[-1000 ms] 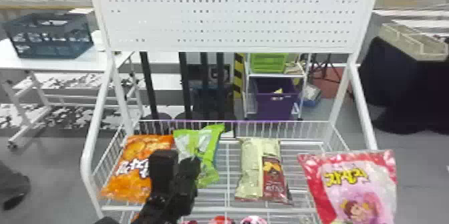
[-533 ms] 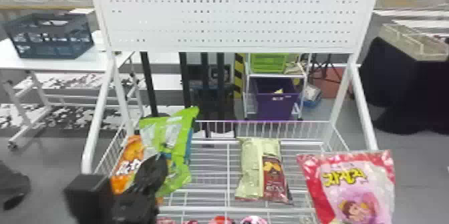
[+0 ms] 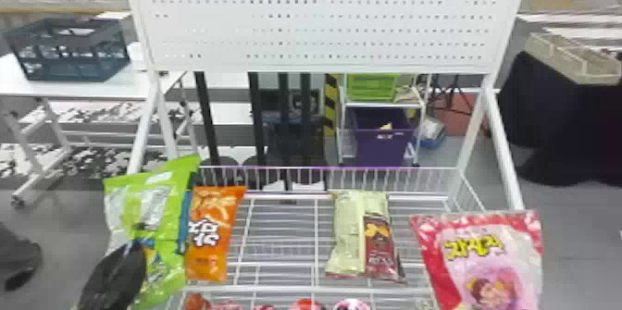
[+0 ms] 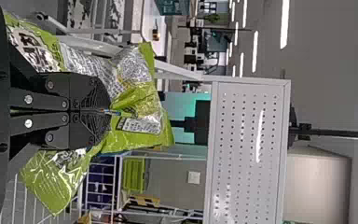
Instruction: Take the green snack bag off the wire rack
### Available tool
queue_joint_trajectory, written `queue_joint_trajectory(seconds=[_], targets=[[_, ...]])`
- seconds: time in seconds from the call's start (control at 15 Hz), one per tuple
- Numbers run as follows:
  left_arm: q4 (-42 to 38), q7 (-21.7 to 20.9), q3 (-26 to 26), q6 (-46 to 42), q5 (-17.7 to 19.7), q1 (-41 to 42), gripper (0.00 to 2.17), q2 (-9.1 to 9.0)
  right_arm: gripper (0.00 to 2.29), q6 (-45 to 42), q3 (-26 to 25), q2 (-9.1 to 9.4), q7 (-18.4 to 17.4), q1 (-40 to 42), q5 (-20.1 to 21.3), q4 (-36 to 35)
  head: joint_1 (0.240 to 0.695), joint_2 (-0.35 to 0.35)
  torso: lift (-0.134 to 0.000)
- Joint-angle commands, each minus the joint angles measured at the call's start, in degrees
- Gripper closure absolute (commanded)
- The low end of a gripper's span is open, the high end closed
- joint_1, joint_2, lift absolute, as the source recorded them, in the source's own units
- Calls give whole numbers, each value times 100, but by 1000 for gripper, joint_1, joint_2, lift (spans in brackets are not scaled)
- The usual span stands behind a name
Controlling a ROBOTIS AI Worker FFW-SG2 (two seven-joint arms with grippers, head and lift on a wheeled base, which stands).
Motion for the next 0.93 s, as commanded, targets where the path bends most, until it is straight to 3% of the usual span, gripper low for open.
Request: queue_joint_trajectory(seconds=[0.0, 0.4, 0.87], targets=[[-54, -105, 125, -344, -219, 375, 2007, -179, 2182, 0, 13, 0, 9, 22, -1, -30, 499, 0, 0], [-45, -272, 723, -942, -193, 920, 2007, -478, 2182, 0, 4, 0, 9, 66, -1, -47, 499, 0, 0], [-71, -307, 767, -1188, -193, 1051, 2003, -557, 2182, -18, -4, 0, 18, 102, -1, -83, 499, 0, 0]])
